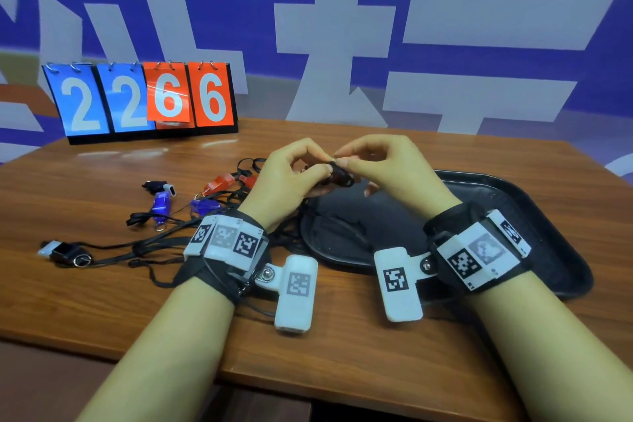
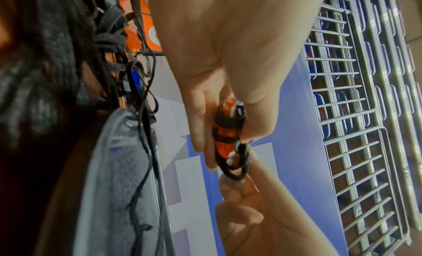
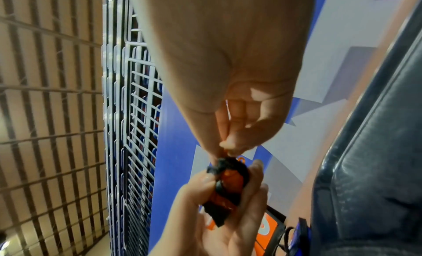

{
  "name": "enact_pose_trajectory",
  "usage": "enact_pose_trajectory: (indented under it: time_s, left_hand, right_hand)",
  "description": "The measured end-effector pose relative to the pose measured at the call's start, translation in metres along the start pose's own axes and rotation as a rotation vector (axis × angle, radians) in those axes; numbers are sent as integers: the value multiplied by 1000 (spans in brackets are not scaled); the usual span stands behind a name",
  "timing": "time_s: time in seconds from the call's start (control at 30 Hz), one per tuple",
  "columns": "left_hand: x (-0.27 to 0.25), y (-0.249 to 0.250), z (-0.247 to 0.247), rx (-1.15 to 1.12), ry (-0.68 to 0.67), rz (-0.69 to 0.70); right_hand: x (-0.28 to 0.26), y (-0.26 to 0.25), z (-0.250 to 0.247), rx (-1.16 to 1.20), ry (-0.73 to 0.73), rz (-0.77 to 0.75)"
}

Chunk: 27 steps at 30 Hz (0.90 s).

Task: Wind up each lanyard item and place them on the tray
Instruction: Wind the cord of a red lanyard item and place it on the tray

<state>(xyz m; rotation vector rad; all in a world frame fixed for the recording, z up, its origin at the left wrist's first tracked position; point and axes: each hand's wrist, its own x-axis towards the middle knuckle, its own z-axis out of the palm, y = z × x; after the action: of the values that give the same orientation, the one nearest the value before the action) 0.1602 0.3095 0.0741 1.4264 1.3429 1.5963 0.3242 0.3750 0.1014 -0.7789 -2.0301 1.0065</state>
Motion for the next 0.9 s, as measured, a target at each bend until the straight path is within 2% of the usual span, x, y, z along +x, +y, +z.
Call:
enact_pose_trajectory:
  time_s: [0.2,0.33,0.5,0.67,0.9]
  left_hand:
    - [0,0,-1,72,21,63]
    - [0,-1,0,-8,27,-19]
    - [-1,2,2,-101,8,-80]
    - [-3,8,-1,-113,-58,-65]
    - [-5,5,3,-227,-101,-24]
  right_hand:
    - [-1,1,0,80,-64,67]
    - [-3,0,0,109,-78,54]
    - [0,1,-1,115,20,21]
    - [2,2,-6,212,-16,93]
    - [4,3,-5,515,-94,126]
